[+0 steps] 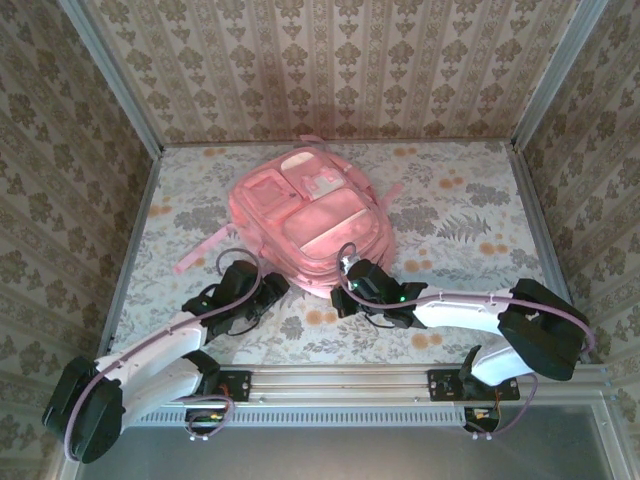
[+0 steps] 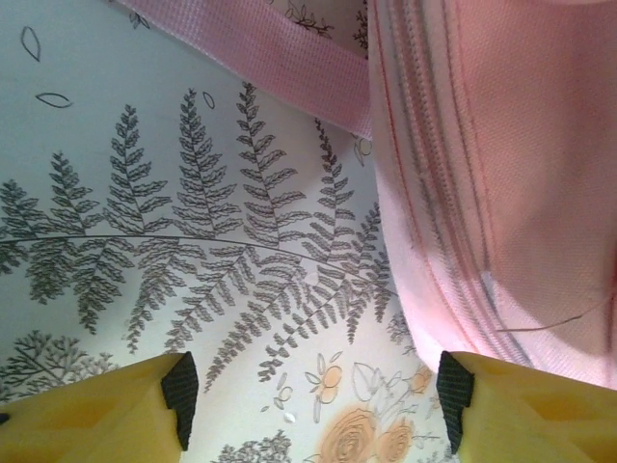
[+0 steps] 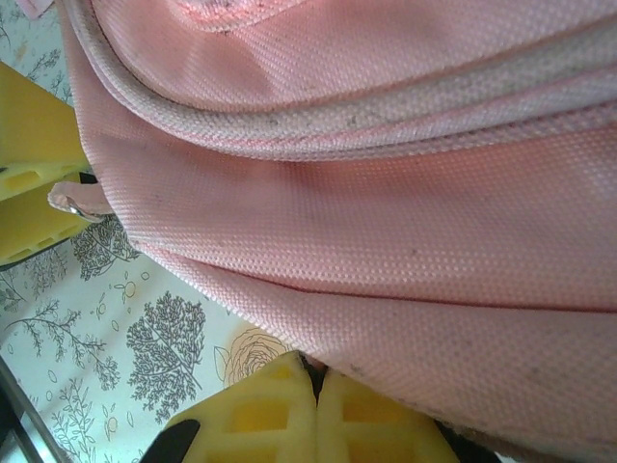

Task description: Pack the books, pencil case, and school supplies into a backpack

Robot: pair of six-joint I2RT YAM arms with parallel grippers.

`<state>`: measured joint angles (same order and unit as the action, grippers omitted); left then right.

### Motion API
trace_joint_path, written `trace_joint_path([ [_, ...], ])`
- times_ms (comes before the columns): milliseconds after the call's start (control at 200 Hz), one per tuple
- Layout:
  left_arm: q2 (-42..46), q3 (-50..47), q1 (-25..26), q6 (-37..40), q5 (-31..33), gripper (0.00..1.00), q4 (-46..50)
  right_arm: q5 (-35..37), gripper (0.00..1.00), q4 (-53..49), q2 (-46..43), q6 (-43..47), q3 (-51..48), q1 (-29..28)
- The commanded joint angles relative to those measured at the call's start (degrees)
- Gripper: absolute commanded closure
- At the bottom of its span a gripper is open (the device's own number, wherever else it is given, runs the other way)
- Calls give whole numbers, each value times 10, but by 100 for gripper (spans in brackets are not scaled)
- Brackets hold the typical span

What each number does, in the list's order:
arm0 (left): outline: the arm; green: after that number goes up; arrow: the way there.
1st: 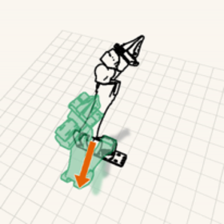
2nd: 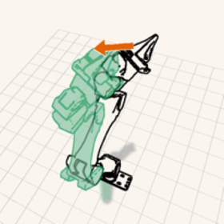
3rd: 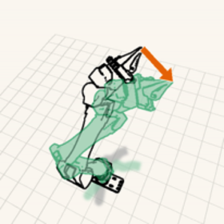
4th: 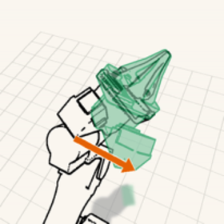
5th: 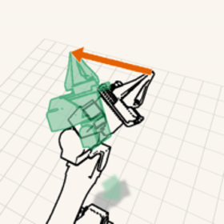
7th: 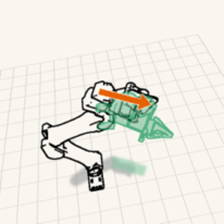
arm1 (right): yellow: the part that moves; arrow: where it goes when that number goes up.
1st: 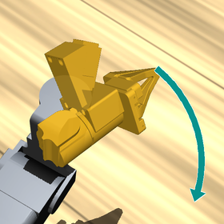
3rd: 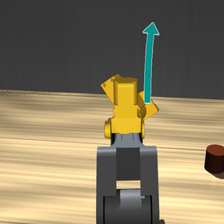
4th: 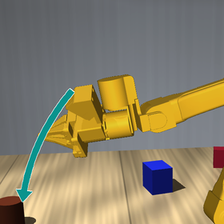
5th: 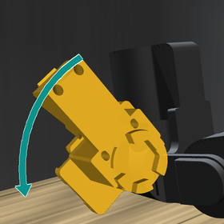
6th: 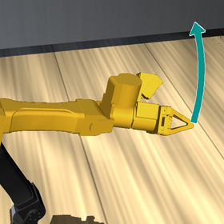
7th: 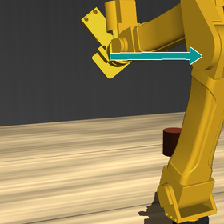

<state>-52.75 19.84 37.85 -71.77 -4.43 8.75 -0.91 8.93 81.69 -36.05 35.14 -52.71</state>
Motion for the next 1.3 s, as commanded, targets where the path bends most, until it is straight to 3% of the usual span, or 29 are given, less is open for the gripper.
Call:
trace_joint_path([
  [0, 16, -13, 1, -28, 10, 34, -49, -8, 100, -15, -13, 6, -7, -1],
  [130, 40, -28, 1, -39, -3, 46, -92, -19, 100, 1, -3, -8, -7, -5],
  [210, 77, -32, 6, -52, 0, 48, -78, -20, 100, 7, 5, -12, -3, -7],
  [455, 180, -46, 40, -91, 44, 42, -45, -37, 100, 34, 35, -26, 12, -8],
  [910, -19, 19, 50, -71, 19, 38, -182, -42, 100, 37, 52, -27, 18, -12],
  [1295, -20, 36, 65, -60, 33, 43, -178, -44, 100, 43, 57, -29, 20, -12],
])
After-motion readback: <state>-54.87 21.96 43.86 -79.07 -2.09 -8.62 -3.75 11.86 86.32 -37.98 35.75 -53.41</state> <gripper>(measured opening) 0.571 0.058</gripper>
